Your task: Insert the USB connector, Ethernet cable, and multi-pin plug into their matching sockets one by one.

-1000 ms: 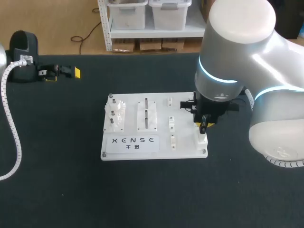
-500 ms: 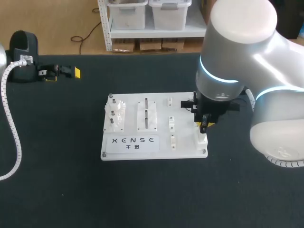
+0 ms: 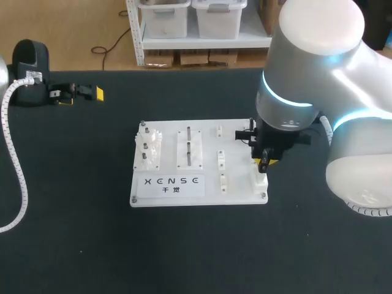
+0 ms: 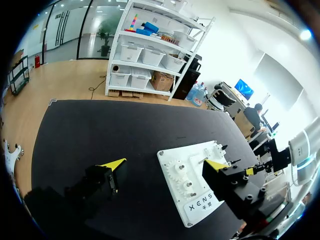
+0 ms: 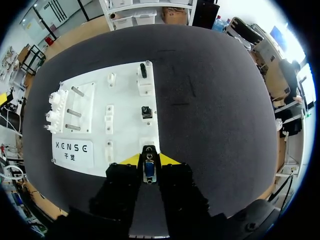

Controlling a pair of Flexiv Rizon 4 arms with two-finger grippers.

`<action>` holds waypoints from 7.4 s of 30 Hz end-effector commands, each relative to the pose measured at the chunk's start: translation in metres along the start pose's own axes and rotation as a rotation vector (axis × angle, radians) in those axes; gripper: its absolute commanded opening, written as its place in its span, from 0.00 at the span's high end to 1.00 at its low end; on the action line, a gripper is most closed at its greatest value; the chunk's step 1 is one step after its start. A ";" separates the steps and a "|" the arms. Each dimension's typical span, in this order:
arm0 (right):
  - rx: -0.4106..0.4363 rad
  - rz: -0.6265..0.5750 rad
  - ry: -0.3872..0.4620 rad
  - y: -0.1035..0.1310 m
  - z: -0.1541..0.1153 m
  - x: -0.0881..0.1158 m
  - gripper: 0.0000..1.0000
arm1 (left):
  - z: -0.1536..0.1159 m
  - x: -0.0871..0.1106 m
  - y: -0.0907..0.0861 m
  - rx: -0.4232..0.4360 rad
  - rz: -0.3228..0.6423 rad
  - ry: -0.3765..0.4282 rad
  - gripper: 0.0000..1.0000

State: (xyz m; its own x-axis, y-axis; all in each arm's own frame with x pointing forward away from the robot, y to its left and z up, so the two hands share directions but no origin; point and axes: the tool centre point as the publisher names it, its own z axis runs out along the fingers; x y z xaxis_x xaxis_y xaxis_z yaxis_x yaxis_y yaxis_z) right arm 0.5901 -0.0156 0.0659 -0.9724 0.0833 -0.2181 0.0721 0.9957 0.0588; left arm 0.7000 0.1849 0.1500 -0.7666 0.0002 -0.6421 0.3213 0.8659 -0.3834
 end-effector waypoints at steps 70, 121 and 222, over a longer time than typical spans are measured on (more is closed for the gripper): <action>-0.017 -0.054 0.000 0.007 0.003 -0.005 1.00 | 0.000 0.000 0.000 0.000 0.000 0.000 0.00; 0.057 -0.055 0.060 0.006 0.000 -0.009 1.00 | 0.000 0.000 0.000 0.000 0.000 0.000 0.00; 0.058 -0.091 0.061 0.008 0.001 0.000 1.00 | 0.000 0.000 0.000 0.000 0.000 0.000 0.00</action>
State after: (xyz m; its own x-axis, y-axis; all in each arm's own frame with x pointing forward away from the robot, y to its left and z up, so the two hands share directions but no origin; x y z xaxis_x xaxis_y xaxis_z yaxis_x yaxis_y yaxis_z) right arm 0.5918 -0.0095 0.0672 -0.9874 -0.0086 -0.1581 -0.0063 0.9999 -0.0151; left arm 0.7000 0.1849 0.1500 -0.7666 0.0001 -0.6421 0.3213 0.8659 -0.3834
